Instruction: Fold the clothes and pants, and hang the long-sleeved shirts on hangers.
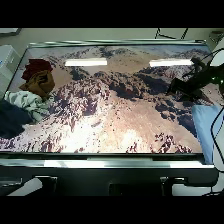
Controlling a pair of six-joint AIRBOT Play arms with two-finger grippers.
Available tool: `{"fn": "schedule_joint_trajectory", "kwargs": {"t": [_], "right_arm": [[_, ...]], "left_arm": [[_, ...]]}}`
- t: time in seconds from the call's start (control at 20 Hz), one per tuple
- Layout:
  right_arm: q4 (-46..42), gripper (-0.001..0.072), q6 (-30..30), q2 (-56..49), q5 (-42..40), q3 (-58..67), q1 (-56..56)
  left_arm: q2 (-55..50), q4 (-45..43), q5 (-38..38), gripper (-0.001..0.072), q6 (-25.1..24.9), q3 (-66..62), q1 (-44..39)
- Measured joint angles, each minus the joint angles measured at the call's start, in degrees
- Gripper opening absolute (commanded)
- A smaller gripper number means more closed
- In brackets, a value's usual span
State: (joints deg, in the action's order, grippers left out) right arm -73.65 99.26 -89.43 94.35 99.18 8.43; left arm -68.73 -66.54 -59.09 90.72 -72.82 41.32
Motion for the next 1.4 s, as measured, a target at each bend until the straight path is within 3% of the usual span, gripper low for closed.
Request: {"fn": "schedule_joint_trajectory", "kwargs": {"t": [0.25,0.5,0.65,0.8,0.95,1.1,1.15,1.2,1.25,1.4], "right_arm": [[0.17,0.0668,-0.07,0.00,1.07,0.00,0.00],[0.24,0.0668,-1.16,0.13,3.10,-0.02,0.00],[-0.09,0.0669,-2.12,0.98,3.89,-0.02,0.00],[-2.80,0.0669,-3.28,2.56,4.50,-0.02,0.00],[-6.78,0.0669,-4.74,4.00,5.07,0.00,0.00],[-8.94,0.0669,-5.25,4.61,5.66,0.00,0.00],[-9.27,0.0670,-5.40,4.70,5.40,-0.04,0.00],[-9.25,0.0671,-5.44,4.72,4.83,-0.24,0.00],[-8.83,0.0673,-5.46,4.70,4.11,-0.81,0.00],[-5.46,0.0692,-6.08,4.57,1.75,-5.22,0.00]], "left_arm": [[20.04,5.38,9.40,0.0023,4.48,-6.36,-11.65],[29.09,8.81,17.79,0.0023,5.86,-2.78,-40.61],[26.56,9.55,26.80,0.0024,7.52,2.82,-59.91],[17.94,9.92,35.82,0.0024,12.39,8.00,-74.64],[6.91,10.05,38.42,0.0024,18.60,10.58,-82.12],[-1.49,9.99,32.94,0.0040,21.22,11.56,-83.65],[-3.28,9.99,29.70,0.0280,21.18,11.87,-83.14],[-4.52,10.01,26.77,0.0674,20.92,12.15,-82.25],[-5.51,9.99,23.21,0.0716,20.22,12.41,-80.87],[-6.54,11.34,11.65,0.0716,14.88,12.81,-74.20]]}}
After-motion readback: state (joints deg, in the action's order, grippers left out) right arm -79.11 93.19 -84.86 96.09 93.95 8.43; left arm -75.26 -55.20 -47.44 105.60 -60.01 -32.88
